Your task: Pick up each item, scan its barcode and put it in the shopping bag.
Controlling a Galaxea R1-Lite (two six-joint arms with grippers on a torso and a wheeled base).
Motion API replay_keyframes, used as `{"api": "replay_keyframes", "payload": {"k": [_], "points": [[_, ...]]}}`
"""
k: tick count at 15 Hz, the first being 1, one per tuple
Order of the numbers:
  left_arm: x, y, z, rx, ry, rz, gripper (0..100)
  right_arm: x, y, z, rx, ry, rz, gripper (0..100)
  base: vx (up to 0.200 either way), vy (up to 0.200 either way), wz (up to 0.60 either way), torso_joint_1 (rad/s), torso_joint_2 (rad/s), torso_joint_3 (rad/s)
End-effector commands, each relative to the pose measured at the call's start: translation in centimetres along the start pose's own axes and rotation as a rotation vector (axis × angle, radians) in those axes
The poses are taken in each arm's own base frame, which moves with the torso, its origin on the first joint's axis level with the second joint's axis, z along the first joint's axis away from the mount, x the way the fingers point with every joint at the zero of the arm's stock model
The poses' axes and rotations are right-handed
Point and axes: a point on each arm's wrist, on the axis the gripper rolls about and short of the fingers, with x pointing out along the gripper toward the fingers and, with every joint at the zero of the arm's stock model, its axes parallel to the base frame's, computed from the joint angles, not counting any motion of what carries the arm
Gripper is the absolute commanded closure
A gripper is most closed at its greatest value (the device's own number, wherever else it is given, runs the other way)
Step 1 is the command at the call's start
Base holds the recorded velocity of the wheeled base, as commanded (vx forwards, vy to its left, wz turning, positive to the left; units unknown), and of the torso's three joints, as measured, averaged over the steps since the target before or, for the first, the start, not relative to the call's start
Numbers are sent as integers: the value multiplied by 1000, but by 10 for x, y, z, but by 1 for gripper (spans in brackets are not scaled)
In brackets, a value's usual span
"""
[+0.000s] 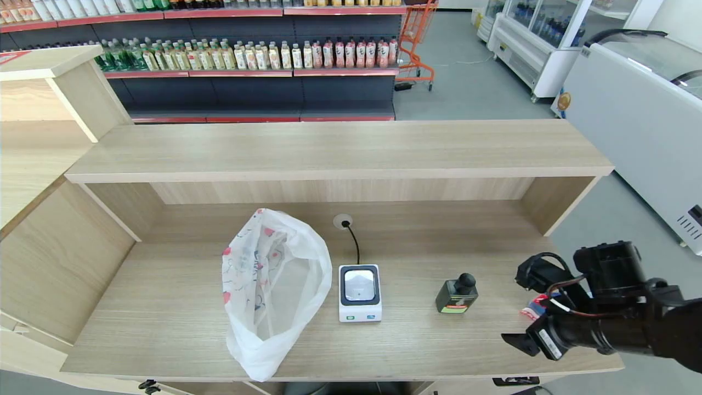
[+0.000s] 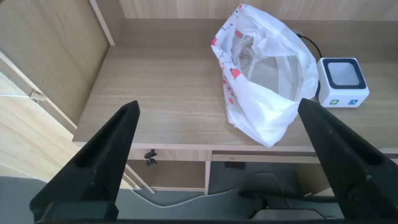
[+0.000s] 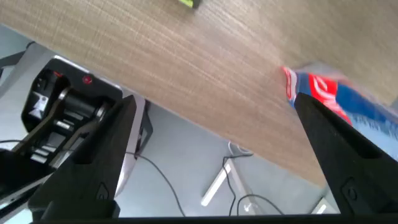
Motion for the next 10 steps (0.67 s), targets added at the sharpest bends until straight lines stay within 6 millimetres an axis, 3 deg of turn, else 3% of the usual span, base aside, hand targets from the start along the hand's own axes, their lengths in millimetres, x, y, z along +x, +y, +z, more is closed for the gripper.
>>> {"api": "replay_keyframes", "payload": {"k": [1,6,10], "points": [[0,0,0,0,0,0,0,37,15,1,-59,21,53,0,0,0,0,0,0,0],[0,0,0,0,0,0,0,75,27,24,-108,-82,61,0,0,0,0,0,0,0],[0,0,0,1,0,0,0,97,24,39,-187,-128,47,0,0,0,0,0,0,0]]}}
